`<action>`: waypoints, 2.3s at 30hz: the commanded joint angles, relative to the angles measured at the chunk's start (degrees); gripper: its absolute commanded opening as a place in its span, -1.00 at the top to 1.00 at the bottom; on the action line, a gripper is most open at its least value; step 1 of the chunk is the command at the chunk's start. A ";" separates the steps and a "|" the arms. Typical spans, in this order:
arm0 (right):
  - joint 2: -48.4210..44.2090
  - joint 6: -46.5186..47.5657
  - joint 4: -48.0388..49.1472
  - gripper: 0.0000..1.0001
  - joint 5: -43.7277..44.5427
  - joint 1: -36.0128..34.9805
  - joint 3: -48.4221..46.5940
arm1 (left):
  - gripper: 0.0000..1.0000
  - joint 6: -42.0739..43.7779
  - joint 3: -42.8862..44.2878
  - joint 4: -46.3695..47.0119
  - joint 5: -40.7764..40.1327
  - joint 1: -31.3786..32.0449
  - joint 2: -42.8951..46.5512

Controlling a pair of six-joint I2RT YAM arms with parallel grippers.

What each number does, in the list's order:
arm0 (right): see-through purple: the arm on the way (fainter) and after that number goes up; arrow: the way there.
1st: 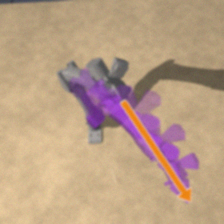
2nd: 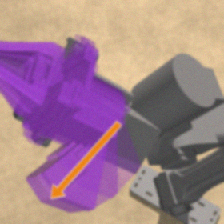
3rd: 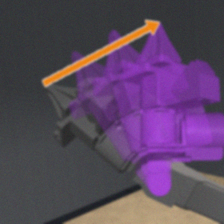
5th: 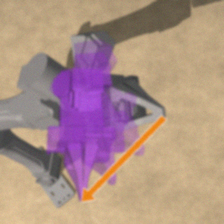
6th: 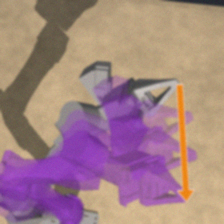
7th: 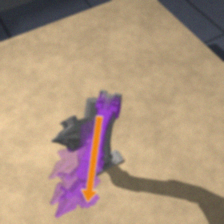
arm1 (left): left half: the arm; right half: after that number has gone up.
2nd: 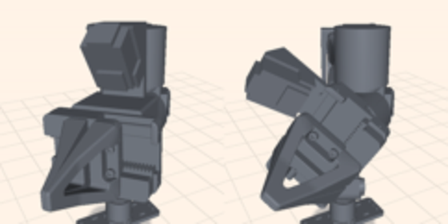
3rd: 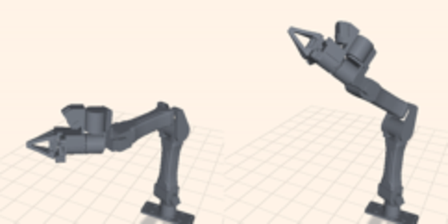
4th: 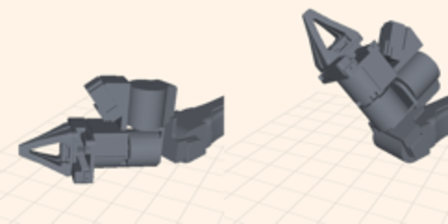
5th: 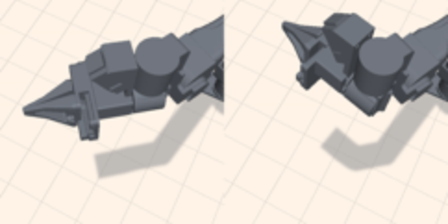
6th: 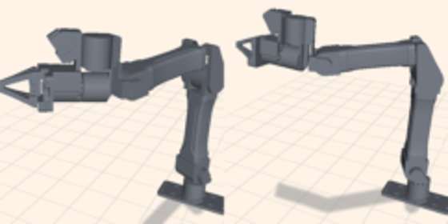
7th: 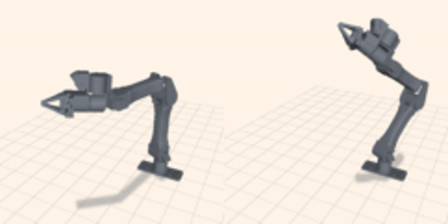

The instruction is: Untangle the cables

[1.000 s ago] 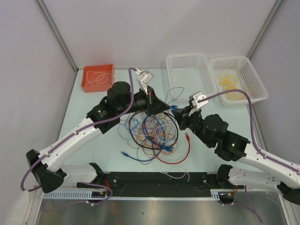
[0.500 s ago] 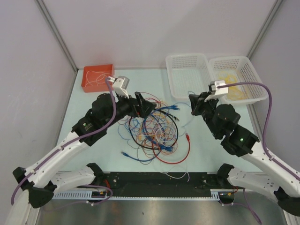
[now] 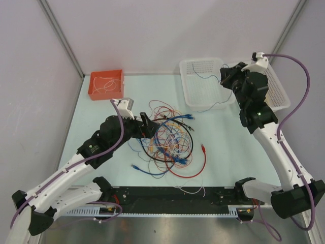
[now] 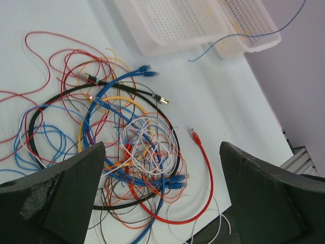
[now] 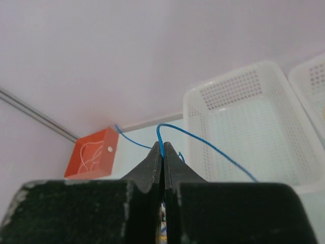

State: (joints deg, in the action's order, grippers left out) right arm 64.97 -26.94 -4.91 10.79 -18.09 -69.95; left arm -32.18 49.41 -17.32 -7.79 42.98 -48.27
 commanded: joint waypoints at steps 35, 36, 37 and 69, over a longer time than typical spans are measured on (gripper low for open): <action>28.05 3.64 0.16 -0.96 5.30 0.34 -26.38 | -1.00 -7.10 -13.38 4.05 2.35 -0.27 2.92; 26.80 3.73 0.07 -0.96 4.95 -0.62 -24.11 | -0.99 -7.10 -13.29 4.14 2.26 -0.35 2.75; 25.13 4.08 0.25 -0.95 2.86 -2.37 -22.52 | -0.99 -7.10 -13.20 4.14 2.25 -0.35 2.74; -18.83 -5.75 -16.62 -0.82 10.31 -36.14 25.74 | -0.94 -14.05 -10.74 1.31 -7.16 -11.95 -21.93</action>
State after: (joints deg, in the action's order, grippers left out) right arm 47.16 -30.50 -20.36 19.18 -53.93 -45.36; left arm -44.95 37.52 -18.72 -16.19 34.13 -67.35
